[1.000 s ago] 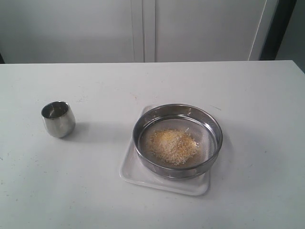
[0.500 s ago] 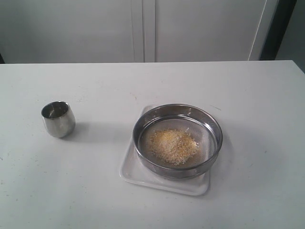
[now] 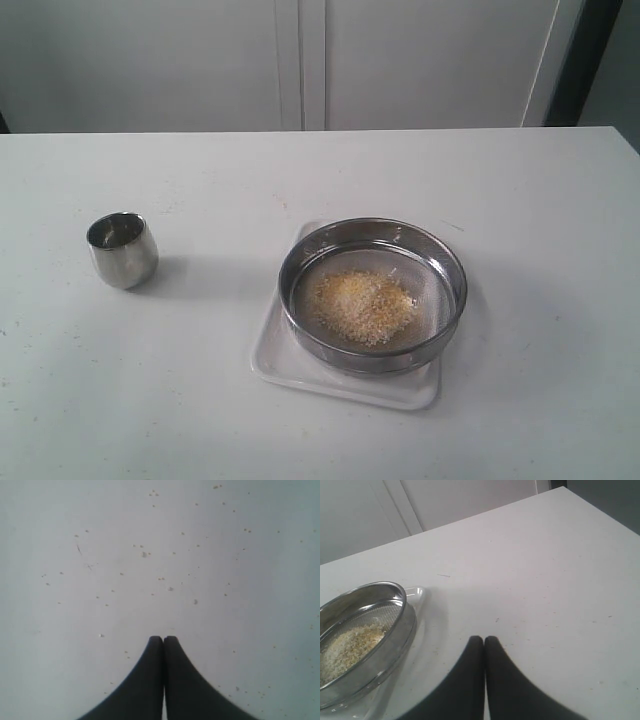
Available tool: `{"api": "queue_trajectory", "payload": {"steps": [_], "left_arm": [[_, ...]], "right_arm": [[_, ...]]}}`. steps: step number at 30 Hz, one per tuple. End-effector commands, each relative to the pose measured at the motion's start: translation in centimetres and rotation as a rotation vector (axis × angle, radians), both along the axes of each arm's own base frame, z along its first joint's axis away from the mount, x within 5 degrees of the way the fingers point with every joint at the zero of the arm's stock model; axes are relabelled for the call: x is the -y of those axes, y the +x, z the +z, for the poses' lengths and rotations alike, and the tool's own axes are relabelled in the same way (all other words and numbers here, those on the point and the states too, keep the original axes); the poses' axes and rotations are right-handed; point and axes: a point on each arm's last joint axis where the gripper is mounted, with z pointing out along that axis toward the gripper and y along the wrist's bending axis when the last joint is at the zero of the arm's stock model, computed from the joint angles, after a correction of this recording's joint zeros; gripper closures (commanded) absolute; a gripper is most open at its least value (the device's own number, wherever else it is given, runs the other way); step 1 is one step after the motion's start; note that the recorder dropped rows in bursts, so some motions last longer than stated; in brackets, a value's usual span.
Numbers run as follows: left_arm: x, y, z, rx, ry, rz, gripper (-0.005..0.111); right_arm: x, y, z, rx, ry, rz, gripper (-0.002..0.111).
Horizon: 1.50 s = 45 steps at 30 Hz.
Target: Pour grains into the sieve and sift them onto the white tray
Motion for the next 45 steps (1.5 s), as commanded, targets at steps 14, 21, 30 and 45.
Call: {"api": "queue_trajectory", "payload": {"steps": [14,21,30,45], "left_arm": [[0.0,-0.1,0.3,-0.002,-0.012,0.008,0.107],[0.0,-0.1,0.3,-0.002,-0.012,0.008,0.107],[0.0,-0.1,0.3,-0.002,-0.012,0.008,0.107],[0.0,-0.1,0.3,-0.002,-0.012,0.008,0.107]], "right_arm": [[0.0,0.0,-0.1,0.012,0.001,0.001,0.108],[0.0,0.2,0.8,0.111,0.001,0.001,0.108],[0.0,0.3,3.0,0.355,0.001,0.001,0.108],[0.0,0.2,4.1,0.47,0.001,0.001,0.108]]}}
